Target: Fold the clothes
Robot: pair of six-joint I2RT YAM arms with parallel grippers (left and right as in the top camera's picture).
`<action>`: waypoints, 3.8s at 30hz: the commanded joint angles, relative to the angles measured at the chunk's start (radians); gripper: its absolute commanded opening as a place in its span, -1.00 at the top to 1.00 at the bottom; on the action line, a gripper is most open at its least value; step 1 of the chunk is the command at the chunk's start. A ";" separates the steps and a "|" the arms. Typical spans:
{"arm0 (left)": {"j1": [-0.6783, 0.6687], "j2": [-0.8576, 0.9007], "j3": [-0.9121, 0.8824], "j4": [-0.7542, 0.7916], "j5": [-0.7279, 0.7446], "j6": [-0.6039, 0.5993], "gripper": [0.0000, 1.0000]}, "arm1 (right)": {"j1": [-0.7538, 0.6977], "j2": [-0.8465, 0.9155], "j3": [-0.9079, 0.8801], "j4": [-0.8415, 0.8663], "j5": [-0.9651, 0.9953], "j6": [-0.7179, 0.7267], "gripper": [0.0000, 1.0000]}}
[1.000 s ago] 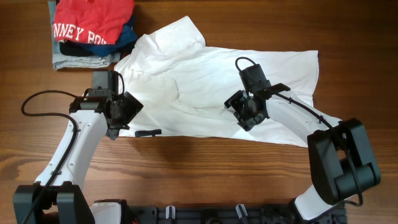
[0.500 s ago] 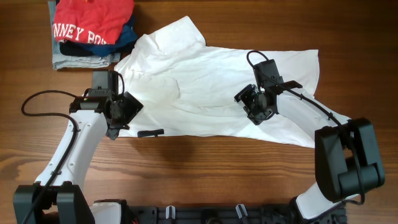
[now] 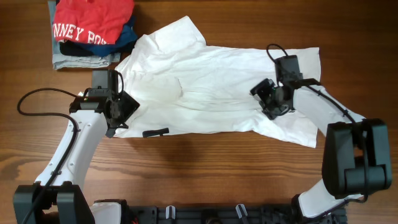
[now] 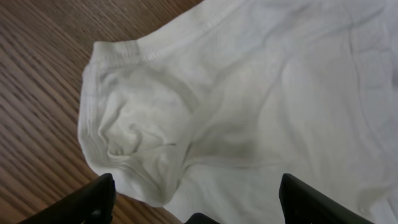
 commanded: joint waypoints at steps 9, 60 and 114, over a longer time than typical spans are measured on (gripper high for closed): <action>0.016 0.003 -0.005 0.019 -0.048 0.005 -0.72 | -0.279 0.001 0.299 -0.220 0.082 -0.303 -0.54; -0.088 0.370 -0.007 0.072 0.114 -0.006 0.85 | -0.285 -0.003 -0.058 -0.282 0.126 -0.258 0.91; -0.061 0.199 -0.028 -0.069 0.165 0.098 0.92 | -0.311 -0.222 -0.273 -0.162 -0.087 -0.406 0.91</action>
